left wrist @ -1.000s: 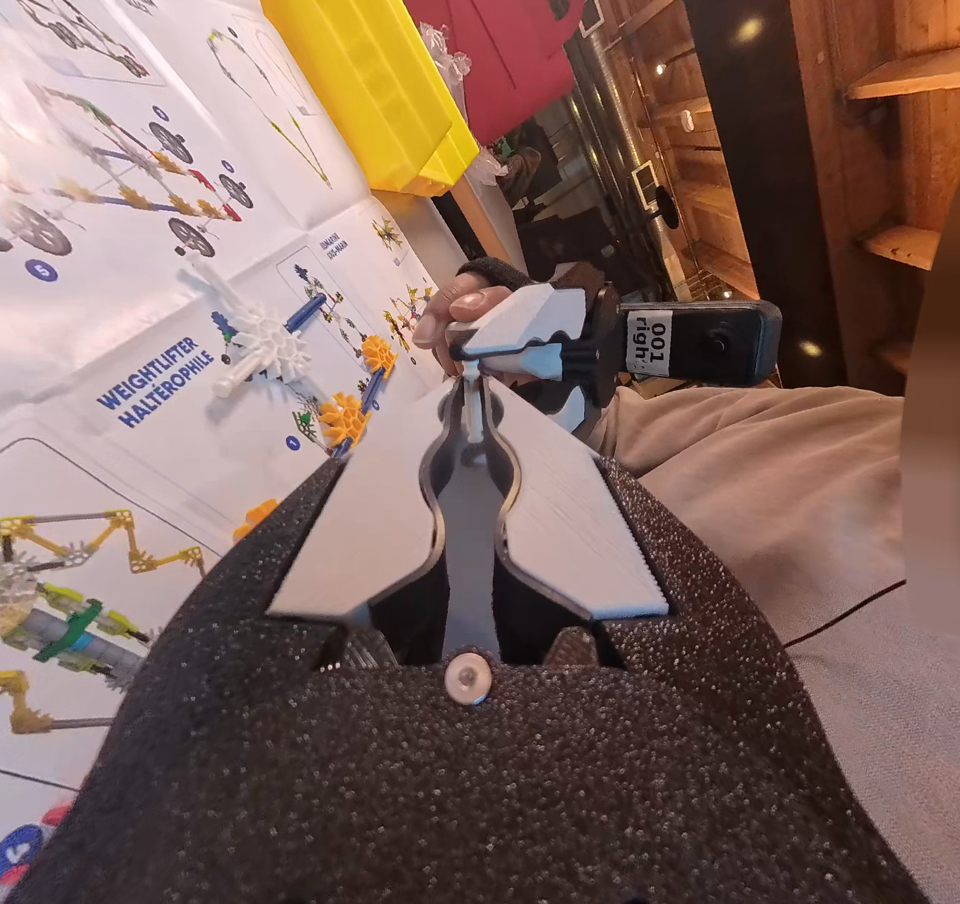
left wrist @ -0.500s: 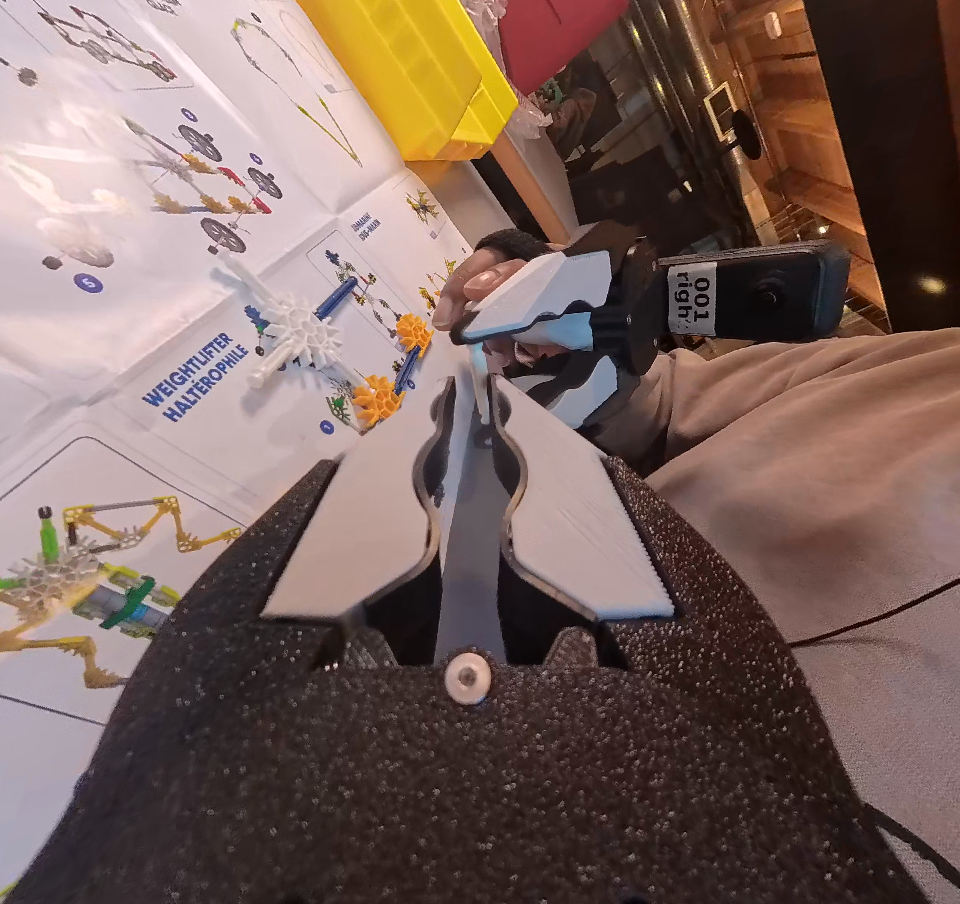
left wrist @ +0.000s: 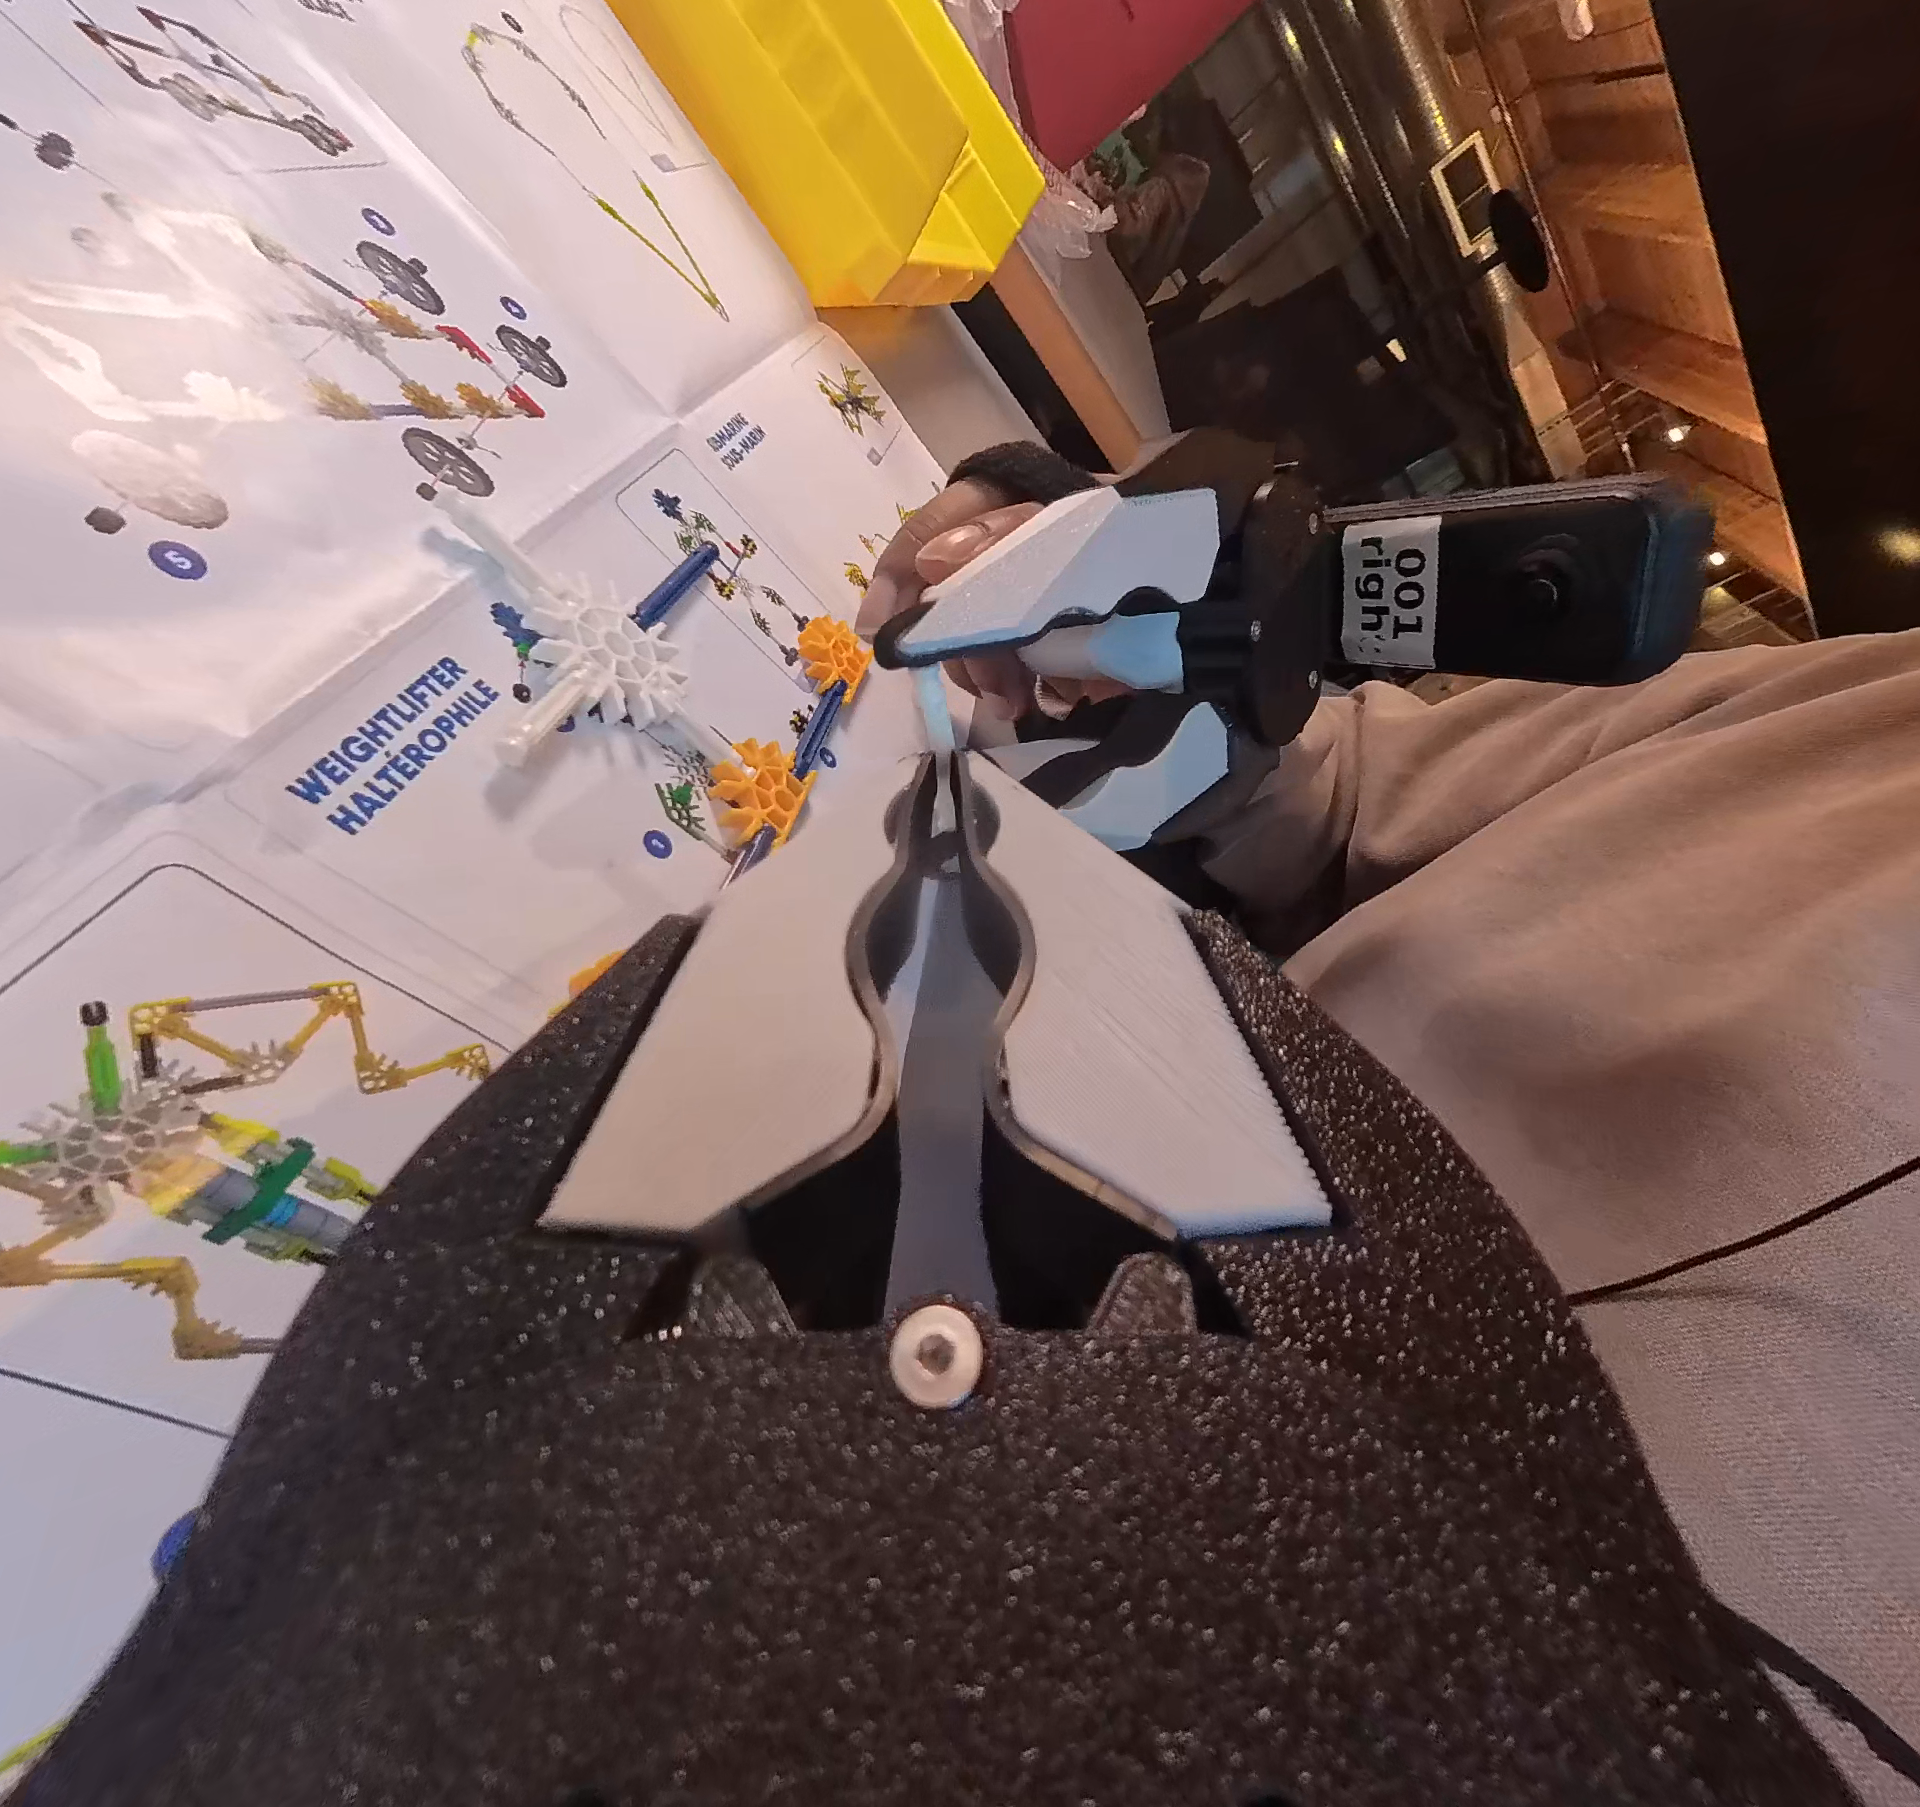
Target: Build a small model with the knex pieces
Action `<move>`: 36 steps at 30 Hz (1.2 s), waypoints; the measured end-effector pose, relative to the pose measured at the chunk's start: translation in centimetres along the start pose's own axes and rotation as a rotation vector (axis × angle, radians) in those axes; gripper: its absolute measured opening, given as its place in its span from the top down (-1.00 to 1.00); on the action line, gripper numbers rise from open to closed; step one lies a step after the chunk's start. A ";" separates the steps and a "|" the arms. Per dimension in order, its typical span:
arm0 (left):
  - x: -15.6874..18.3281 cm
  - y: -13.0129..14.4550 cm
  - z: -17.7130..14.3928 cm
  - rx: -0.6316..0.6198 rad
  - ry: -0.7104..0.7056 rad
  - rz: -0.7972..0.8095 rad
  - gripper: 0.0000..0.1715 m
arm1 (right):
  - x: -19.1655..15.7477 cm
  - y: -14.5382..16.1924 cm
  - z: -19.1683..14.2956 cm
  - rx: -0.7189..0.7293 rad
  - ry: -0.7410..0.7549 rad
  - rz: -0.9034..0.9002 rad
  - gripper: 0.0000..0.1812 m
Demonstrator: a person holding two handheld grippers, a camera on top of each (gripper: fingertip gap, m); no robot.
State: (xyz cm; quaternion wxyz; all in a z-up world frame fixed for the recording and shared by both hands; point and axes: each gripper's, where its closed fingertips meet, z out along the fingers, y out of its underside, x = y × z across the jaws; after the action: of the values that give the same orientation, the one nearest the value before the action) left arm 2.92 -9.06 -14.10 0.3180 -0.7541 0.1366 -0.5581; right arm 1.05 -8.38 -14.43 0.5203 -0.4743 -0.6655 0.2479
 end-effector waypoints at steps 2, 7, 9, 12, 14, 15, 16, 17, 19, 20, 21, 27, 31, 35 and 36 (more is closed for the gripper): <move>0.1 -0.1 0.0 0.012 0.020 -0.023 1.00 | 0.1 -0.2 0.0 0.007 0.005 0.003 0.63; 0.0 -0.1 0.0 0.014 0.014 -0.013 1.00 | 0.1 -0.1 0.0 0.007 0.016 -0.008 0.63; 0.0 -0.2 0.0 0.018 0.014 0.000 1.00 | 0.1 -0.2 0.0 0.014 0.017 -0.003 0.63; 0.1 -0.2 -0.1 0.015 0.001 0.040 1.00 | 0.2 -0.2 -0.1 0.019 0.017 0.005 0.62; 0.1 -0.3 -0.2 0.013 0.000 0.046 1.00 | 0.0 -0.2 0.0 0.020 0.005 0.020 0.62; 0.1 -0.3 -0.3 0.017 0.006 0.040 1.00 | -0.1 -0.1 0.0 0.018 0.000 0.025 0.62; 0.2 -0.4 -0.3 0.017 0.012 0.035 1.00 | -0.2 0.0 0.1 0.013 -0.004 0.023 0.62; 0.1 -0.4 -0.4 0.014 0.008 0.038 1.00 | -0.3 0.1 0.1 0.007 -0.008 0.018 0.62; 0.0 -0.4 -0.5 0.009 -0.003 0.045 1.00 | -0.4 0.1 0.1 0.007 -0.012 0.017 0.62; -0.1 -0.4 -0.5 0.009 -0.005 0.045 1.00 | -0.4 0.0 0.1 0.013 -0.013 0.022 0.62; -0.1 -0.5 -0.6 0.012 -0.008 0.043 1.00 | -0.4 0.0 0.0 0.016 -0.014 0.029 0.62; -0.6 -0.3 -1.0 -0.017 -0.036 0.052 1.00 | 0.4 0.0 -0.3 0.027 0.004 0.070 0.62; -0.1 0.0 -0.4 -0.021 -0.008 0.039 0.91 | 0.0 -0.1 0.0 0.023 0.000 0.043 0.62; 0.1 0.3 0.0 -0.024 0.000 0.033 0.95 | -0.2 -0.2 0.1 0.024 -0.007 0.037 0.62; 0.1 0.3 -0.1 -0.024 0.002 0.030 0.96 | -0.2 -0.2 0.1 0.026 -0.007 0.039 0.62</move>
State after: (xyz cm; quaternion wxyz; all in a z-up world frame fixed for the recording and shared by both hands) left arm 2.94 -9.35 -14.23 0.3170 -0.7552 0.1551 -0.5524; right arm 0.89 -8.63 -14.40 0.5190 -0.4795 -0.6547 0.2683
